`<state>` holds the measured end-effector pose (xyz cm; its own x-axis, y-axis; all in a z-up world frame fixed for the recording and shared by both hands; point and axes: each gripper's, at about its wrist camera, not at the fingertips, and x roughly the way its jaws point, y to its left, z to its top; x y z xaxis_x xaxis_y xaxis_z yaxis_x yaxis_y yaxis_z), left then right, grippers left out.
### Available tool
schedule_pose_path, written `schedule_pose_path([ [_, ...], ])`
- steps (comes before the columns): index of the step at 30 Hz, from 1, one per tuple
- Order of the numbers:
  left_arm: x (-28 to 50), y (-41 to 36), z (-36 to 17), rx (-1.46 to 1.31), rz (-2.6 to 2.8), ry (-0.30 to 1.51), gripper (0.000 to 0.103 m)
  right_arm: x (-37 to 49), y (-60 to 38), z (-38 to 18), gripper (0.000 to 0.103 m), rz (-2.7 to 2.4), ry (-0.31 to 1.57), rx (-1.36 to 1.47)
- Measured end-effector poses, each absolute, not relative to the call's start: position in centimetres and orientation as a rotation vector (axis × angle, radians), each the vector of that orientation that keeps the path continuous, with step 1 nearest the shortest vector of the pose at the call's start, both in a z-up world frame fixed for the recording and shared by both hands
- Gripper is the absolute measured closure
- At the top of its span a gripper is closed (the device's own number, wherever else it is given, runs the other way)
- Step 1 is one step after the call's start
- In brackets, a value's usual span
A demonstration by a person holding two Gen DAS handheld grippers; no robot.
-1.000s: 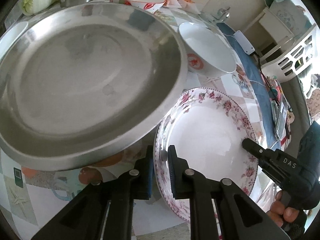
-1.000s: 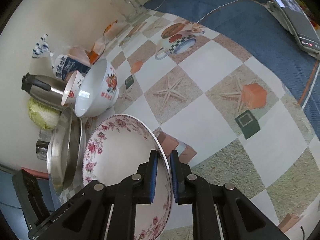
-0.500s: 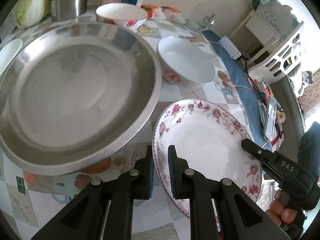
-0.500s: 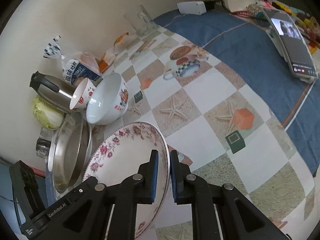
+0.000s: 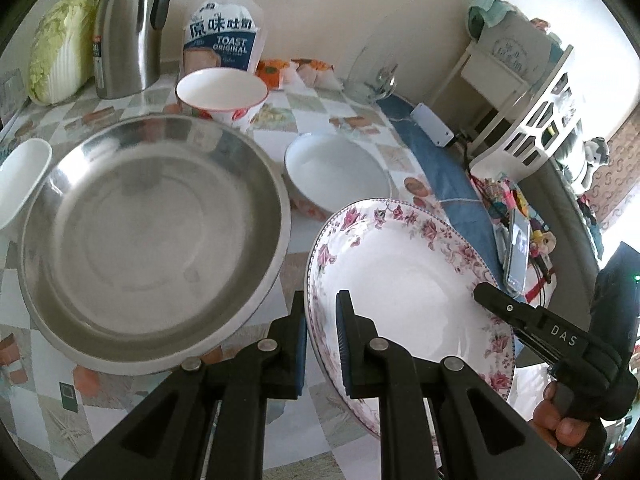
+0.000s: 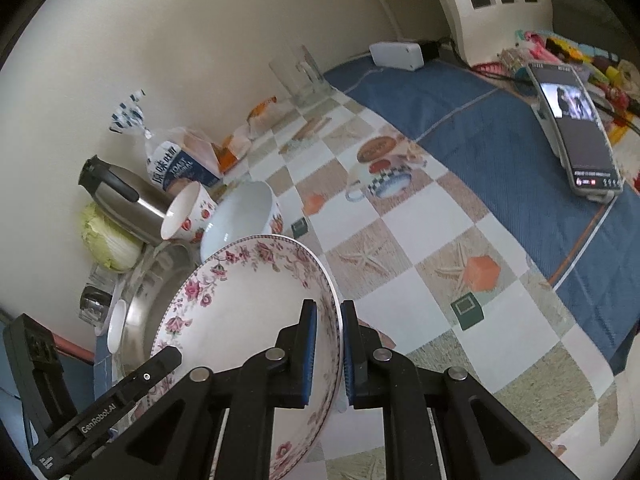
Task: Organize plates and bowls
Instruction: 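Lift the floral-rimmed plate with both grippers and carry it toward the steel basin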
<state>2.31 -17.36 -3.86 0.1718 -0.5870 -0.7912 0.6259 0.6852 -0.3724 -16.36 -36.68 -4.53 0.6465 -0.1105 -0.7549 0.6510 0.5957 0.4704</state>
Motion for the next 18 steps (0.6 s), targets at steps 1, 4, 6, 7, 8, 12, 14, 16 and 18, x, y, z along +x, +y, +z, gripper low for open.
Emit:
schedule_pose_path([
  [1, 2.3, -17.2, -3.7, 0.037, -0.863, 1.097, 0.089, -16.3, -36.6, -4.2, 0.090, -0.491, 0.739, 0.815],
  [4, 2.5, -16.8, -3.1, 0.028, -0.867, 1.078, 0.089, -16.2, -36.3, -3.5, 0.090, -0.487, 0.724, 0.804],
  [6, 2.6, -16.4, -2.6, 0.019, -0.868, 1.066, 0.089, -16.0, -36.0, -3.0, 0.090, -0.485, 0.715, 0.795],
  [7, 2.7, -16.4, -2.5, 0.015, -0.867, 1.061, 0.089, -15.9, -35.9, -2.7, 0.090, -0.483, 0.713, 0.791],
  [8, 2.8, -16.2, -2.3, 0.009, -0.867, 1.057, 0.089, -15.9, -35.8, -2.5, 0.090, -0.481, 0.710, 0.788],
  [12, 3.5, -15.4, -1.5, -0.023, -0.866, 1.037, 0.089, -15.2, -35.0, -1.3, 0.090, -0.472, 0.701, 0.758],
  [14, 3.9, -14.8, -1.0, -0.044, -0.866, 1.025, 0.089, -14.8, -34.6, -0.8, 0.090, -0.468, 0.696, 0.747],
  [16, 4.3, -14.4, -0.6, -0.059, -0.865, 1.014, 0.089, -14.5, -34.2, -0.1, 0.090, -0.462, 0.689, 0.731],
  [18, 4.6, -13.8, -0.2, -0.078, -0.862, 0.998, 0.089, -14.1, -33.8, 0.6, 0.090, -0.455, 0.683, 0.715],
])
